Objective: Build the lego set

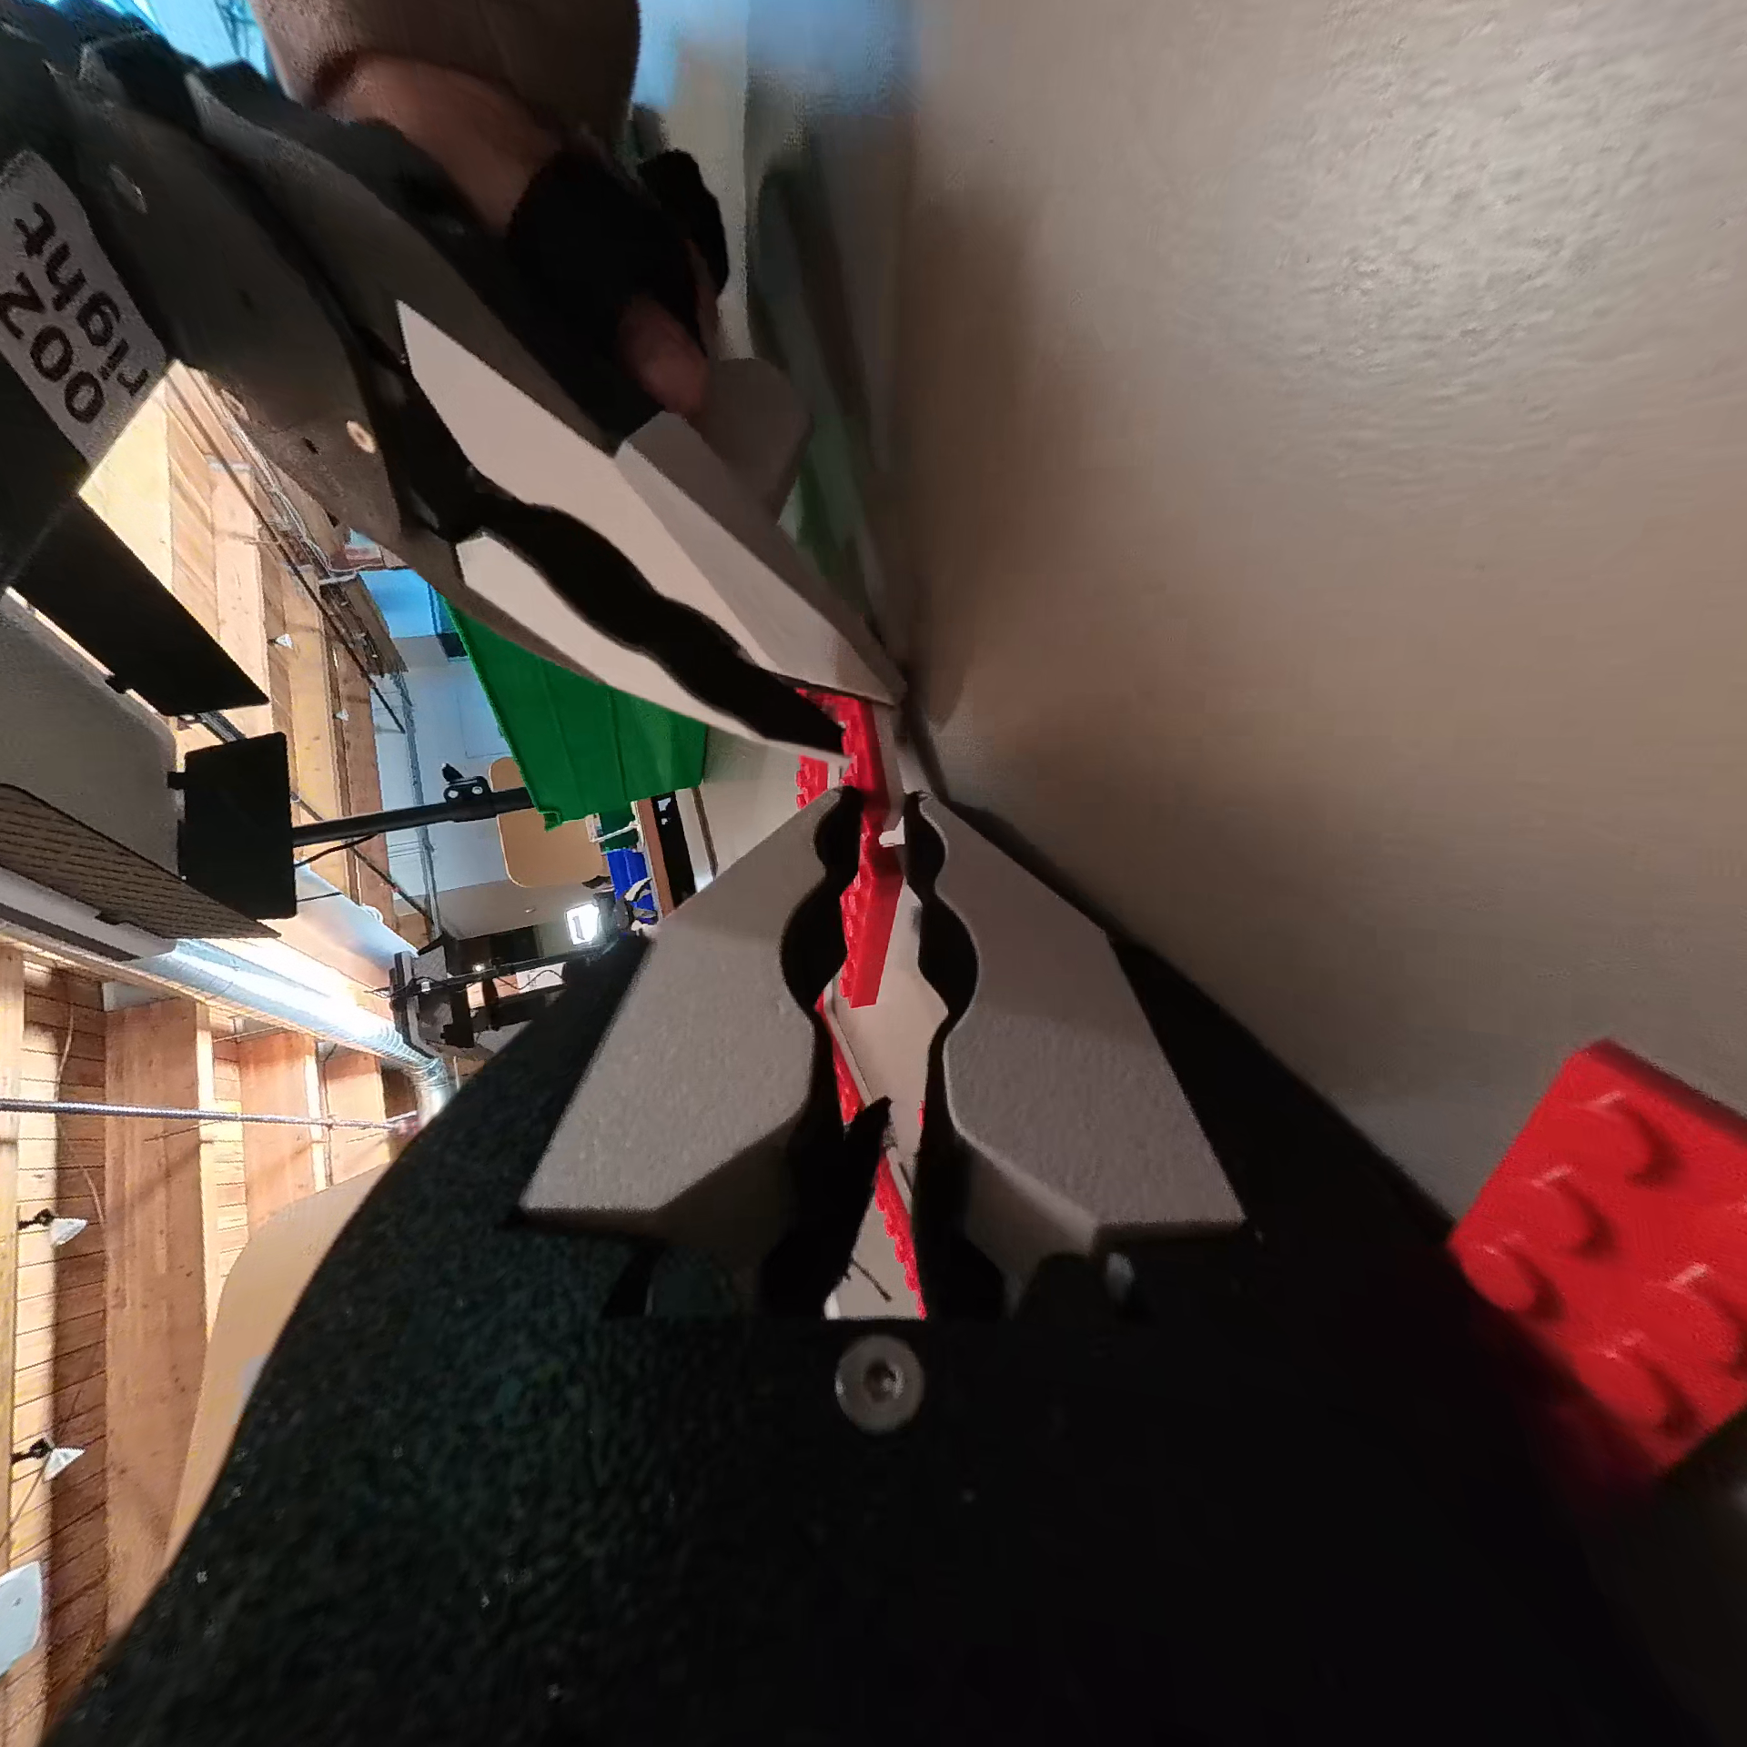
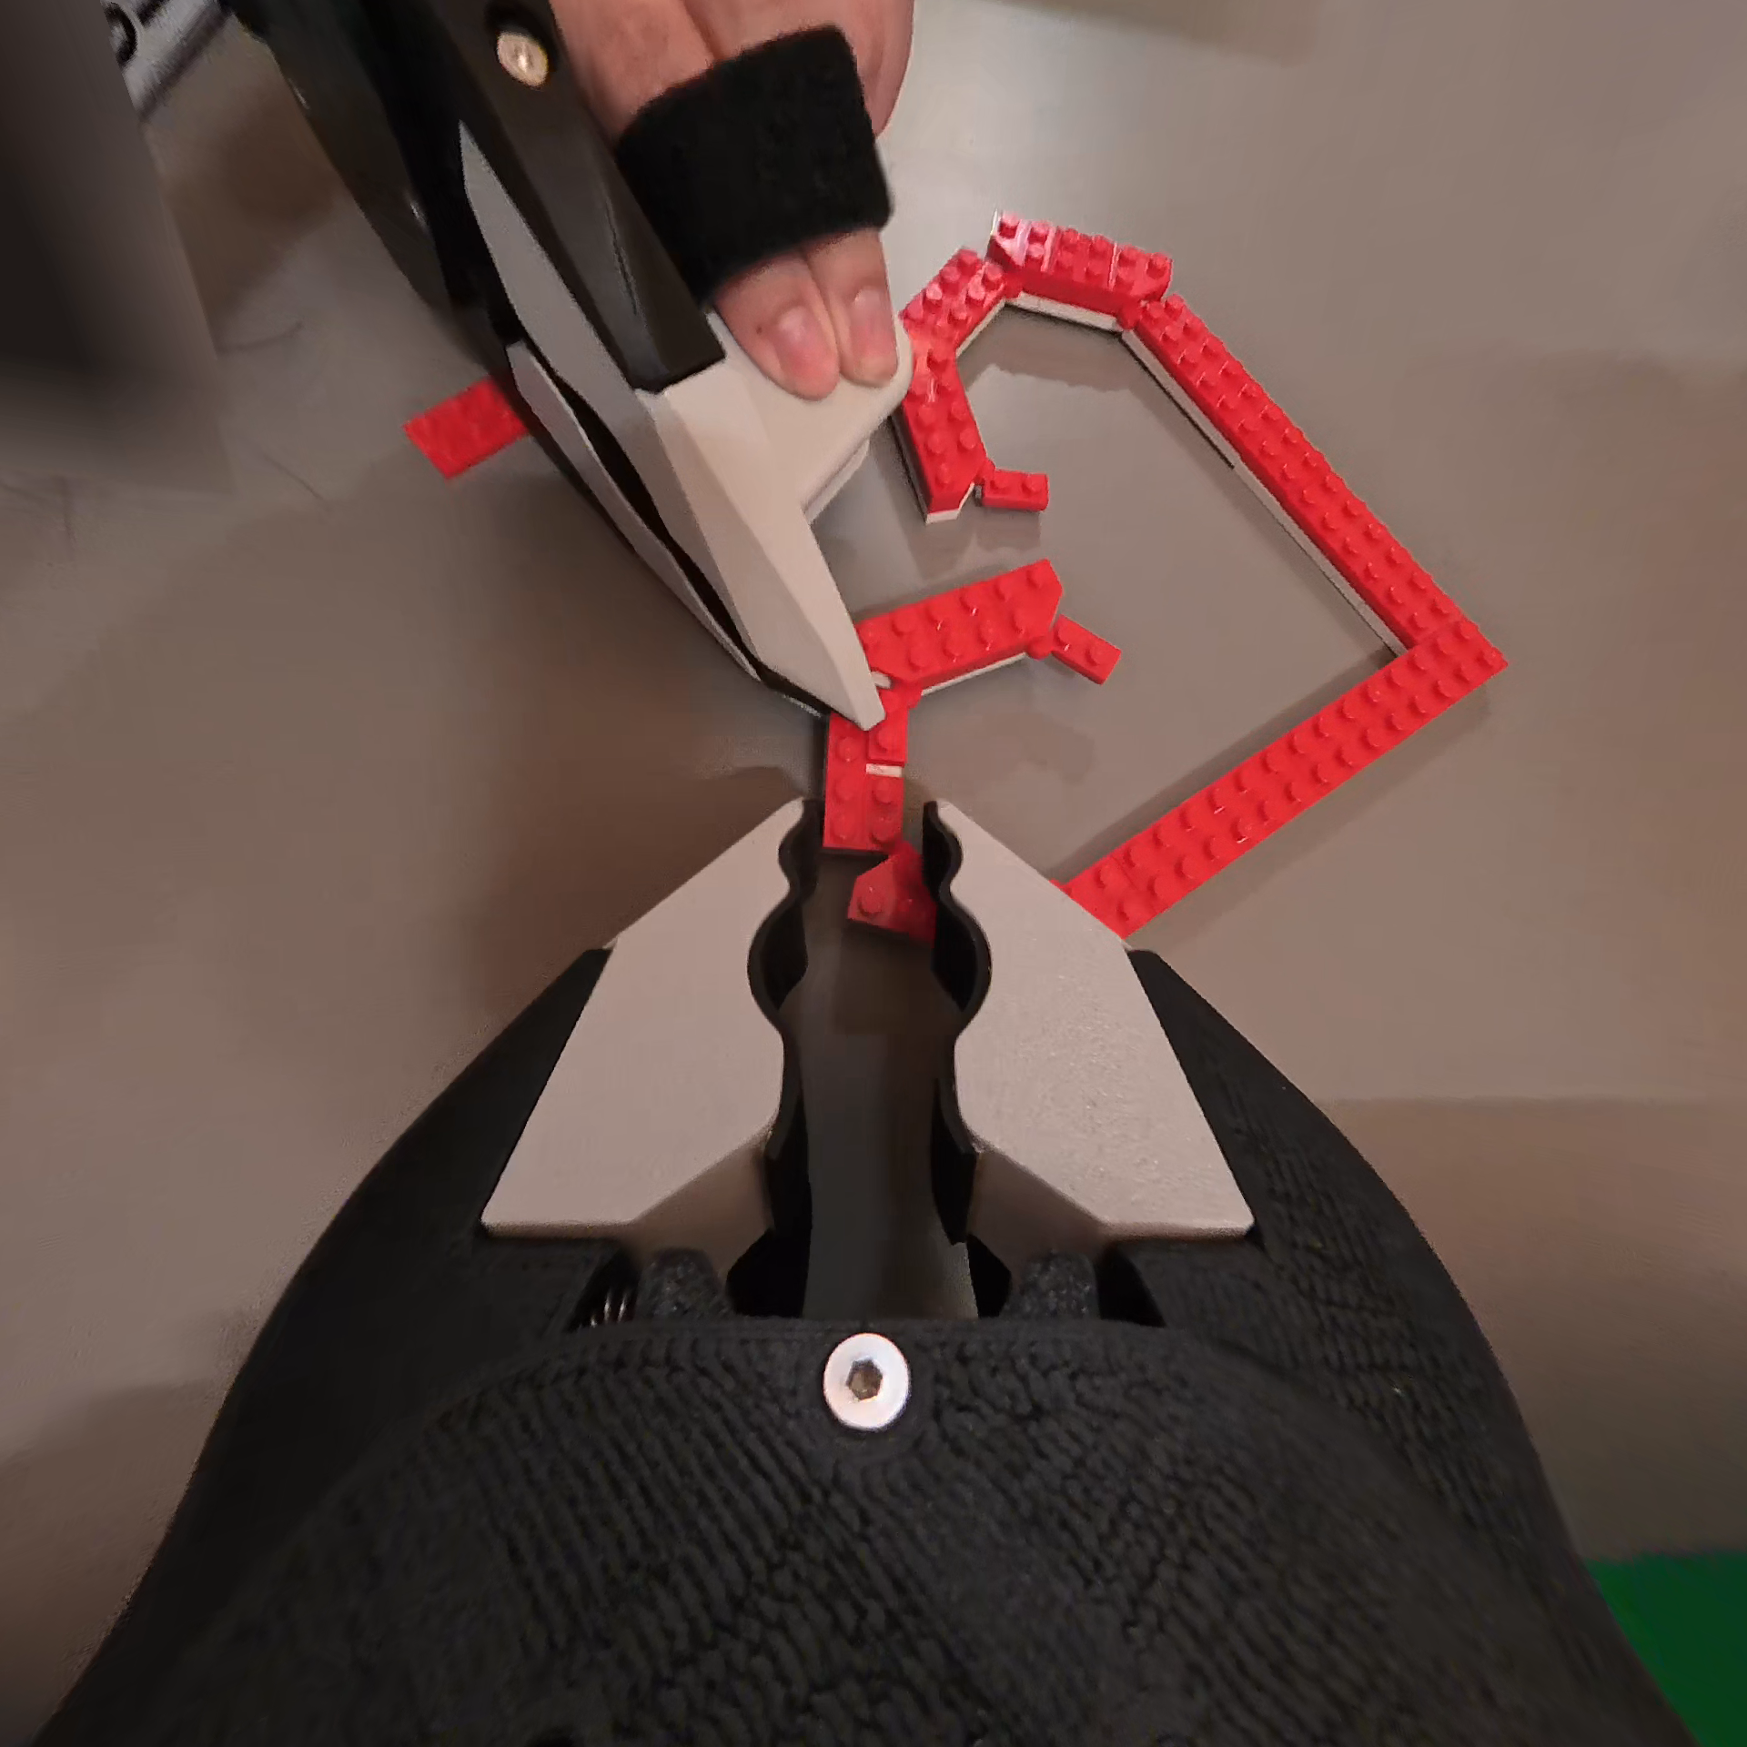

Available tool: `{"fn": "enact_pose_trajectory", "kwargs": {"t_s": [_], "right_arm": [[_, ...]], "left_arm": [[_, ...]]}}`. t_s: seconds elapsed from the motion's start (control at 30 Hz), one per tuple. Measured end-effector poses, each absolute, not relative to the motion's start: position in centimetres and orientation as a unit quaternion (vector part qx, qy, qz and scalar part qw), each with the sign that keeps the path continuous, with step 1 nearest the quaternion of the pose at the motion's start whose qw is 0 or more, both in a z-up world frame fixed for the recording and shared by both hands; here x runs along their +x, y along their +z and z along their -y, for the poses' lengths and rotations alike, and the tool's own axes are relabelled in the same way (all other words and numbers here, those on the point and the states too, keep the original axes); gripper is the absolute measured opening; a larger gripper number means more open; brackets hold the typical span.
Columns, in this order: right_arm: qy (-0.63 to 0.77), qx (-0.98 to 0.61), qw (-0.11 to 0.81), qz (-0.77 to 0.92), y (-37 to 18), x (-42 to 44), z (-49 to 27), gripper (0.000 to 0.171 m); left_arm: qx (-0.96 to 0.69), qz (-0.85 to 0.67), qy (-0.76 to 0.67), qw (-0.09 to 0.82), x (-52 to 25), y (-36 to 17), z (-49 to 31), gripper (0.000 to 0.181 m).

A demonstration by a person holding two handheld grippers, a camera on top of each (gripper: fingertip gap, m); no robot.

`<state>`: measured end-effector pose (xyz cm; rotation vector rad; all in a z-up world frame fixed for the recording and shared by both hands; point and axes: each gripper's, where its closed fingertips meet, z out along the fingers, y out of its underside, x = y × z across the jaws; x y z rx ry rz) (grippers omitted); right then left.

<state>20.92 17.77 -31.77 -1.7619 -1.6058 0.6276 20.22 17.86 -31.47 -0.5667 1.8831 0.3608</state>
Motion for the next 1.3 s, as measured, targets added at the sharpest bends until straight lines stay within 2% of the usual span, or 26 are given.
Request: {"fn": "enact_pose_trajectory", "kwargs": {"t_s": [0.13,0.87,1.03,1.3], "right_arm": [[0.241,-0.672,0.327,0.619,-31.9,20.7,-17.5,0.015],[0.249,-0.672,0.329,0.615,-31.9,20.4,-17.6,0.015],[0.141,-0.629,0.394,0.655,-31.0,20.2,-18.6,0.033],[-0.026,-0.509,0.517,0.687,-28.7,19.9,-19.8,0.027]], "left_arm": [[-0.241,-0.795,0.139,0.539,20.3,-31.5,-17.8,0.007],[-0.301,-0.81,0.044,0.502,20.1,-31.6,-17.7,0.007],[-0.307,-0.796,0.044,0.52,20.4,-31.0,-18.0,0.007],[-0.331,-0.76,0.014,0.56,20.3,-28.2,-18.7,0.007]]}}
